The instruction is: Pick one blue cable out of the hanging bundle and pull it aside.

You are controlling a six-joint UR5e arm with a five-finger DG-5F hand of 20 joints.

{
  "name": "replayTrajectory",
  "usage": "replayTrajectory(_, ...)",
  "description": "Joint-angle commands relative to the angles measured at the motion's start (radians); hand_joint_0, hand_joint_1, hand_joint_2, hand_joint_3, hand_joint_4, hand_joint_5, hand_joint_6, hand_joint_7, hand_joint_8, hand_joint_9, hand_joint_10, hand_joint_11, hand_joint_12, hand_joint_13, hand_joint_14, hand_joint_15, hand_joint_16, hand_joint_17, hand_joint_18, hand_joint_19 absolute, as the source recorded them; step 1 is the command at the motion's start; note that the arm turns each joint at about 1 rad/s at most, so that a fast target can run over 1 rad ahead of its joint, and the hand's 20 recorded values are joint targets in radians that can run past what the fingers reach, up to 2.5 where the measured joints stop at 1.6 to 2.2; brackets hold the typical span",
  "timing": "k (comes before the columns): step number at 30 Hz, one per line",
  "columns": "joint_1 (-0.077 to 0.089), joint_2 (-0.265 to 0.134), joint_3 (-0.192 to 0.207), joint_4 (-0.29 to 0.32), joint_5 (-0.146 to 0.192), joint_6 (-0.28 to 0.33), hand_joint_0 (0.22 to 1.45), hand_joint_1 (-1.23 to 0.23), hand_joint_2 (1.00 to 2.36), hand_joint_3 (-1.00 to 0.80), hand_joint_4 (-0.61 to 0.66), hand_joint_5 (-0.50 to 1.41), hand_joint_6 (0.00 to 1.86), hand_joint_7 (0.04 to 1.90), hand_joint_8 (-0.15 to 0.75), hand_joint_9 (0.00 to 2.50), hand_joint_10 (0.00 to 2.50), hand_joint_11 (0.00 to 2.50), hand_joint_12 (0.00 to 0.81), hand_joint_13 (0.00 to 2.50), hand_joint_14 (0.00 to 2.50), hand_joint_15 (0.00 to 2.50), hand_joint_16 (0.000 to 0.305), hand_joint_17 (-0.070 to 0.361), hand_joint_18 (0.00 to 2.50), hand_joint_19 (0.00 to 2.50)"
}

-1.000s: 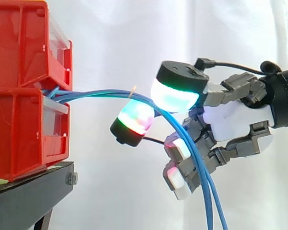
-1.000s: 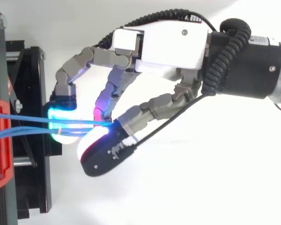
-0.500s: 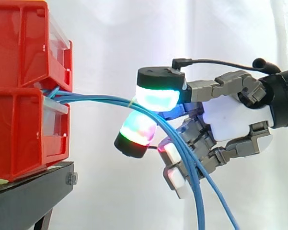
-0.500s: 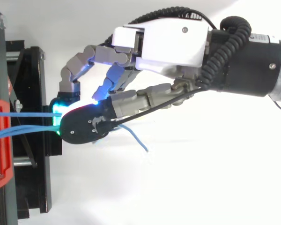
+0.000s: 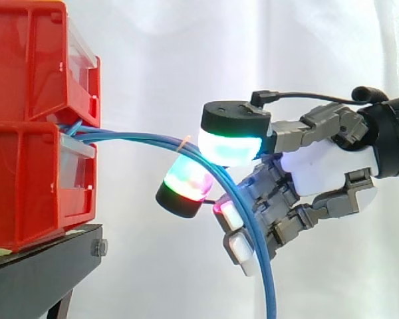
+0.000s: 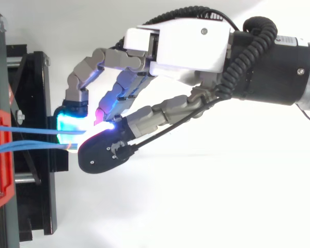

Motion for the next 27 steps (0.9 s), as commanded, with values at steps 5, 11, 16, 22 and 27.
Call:
replayTrajectory(5,0.000,0.000,0.000,0.000,0.000,0.001,0.78,-0.87,1.00,-0.50,-0.19,-0.19,0.98,0.88,0.192,1.03,0.03,0.76,0.260,0.90,0.03,0.58,0.044,0.099,0.76,0.43)
replayTrajectory(11,0.000,0.000,0.000,0.000,0.000,-0.001,0.68,-0.87,1.00,-0.50,-0.07,-0.17,0.98,0.73,0.198,1.07,0.03,0.78,0.261,0.92,0.03,0.60,0.044,0.099,0.76,0.45)
replayTrajectory(16,0.000,0.002,0.000,0.000,0.000,-0.001,0.53,-0.79,1.00,-0.50,-0.02,-0.16,0.95,0.77,0.221,1.10,0.03,0.77,0.287,0.93,0.03,0.62,0.049,0.109,0.75,0.50)
replayTrajectory(22,0.000,0.000,-0.002,0.002,0.000,-0.001,0.50,-0.57,1.00,-0.50,-0.01,-0.15,0.92,0.78,0.237,1.16,0.03,0.76,0.297,0.96,0.03,0.63,0.052,0.116,0.76,0.53)
replayTrajectory(27,0.000,0.000,0.000,0.002,0.000,-0.001,0.57,-0.49,1.00,-0.49,-0.03,-0.15,0.90,0.85,0.228,1.19,0.03,0.77,0.289,0.97,0.03,0.65,0.049,0.110,0.74,0.57)
